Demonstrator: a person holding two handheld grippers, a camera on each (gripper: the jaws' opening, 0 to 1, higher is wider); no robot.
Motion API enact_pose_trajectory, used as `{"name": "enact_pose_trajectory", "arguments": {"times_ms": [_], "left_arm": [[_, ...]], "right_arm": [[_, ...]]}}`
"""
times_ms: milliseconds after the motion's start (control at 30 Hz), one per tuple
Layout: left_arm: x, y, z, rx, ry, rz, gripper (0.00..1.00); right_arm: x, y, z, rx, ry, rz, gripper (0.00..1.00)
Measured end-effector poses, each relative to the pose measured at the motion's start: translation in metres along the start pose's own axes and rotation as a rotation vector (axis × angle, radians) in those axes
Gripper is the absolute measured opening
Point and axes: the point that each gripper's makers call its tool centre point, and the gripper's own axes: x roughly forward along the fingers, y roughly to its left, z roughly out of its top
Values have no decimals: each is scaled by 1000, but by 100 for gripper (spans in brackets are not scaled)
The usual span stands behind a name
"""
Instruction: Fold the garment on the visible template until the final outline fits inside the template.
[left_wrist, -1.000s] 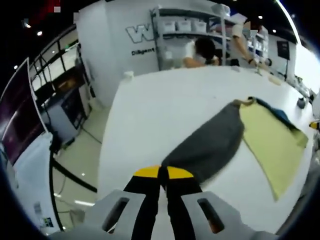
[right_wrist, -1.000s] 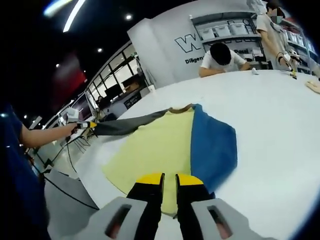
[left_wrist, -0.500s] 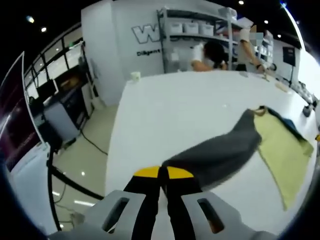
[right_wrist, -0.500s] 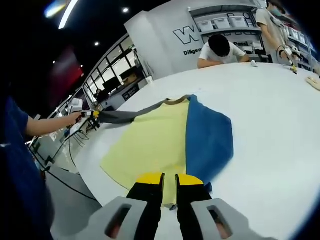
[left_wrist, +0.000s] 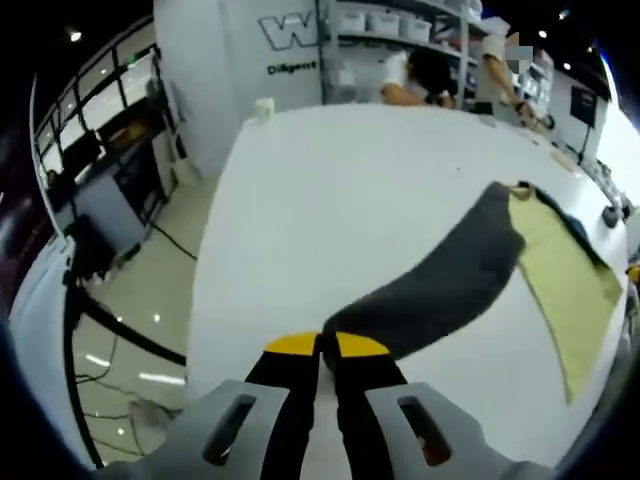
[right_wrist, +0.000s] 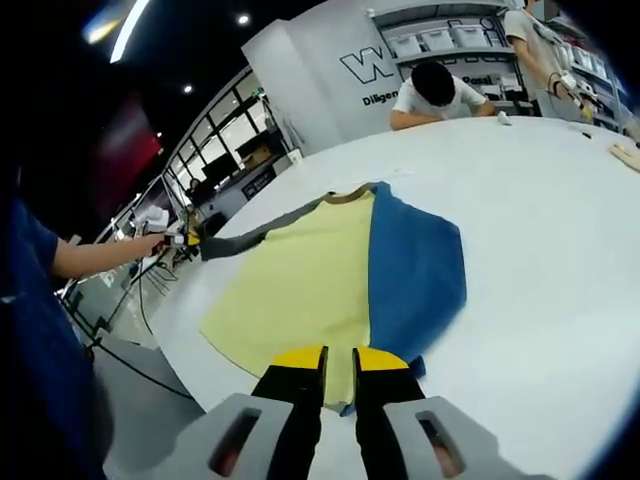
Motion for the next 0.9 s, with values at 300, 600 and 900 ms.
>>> {"name": "enact_pose_trajectory", "arguments": {"times_ms": [300, 600, 900], "left_arm": [[-35, -26, -3, 11, -66, -21, 16], [-65, -106, 0, 51, -159, -118, 25], [-83, -200, -18, 78, -118, -276, 44]], "right_arm": [[3, 2, -2, -19, -7, 14, 8], [-5, -9, -9, -18, -18, -14, 8], [-14, -23, -19, -10, -21, -53, 8]]}}
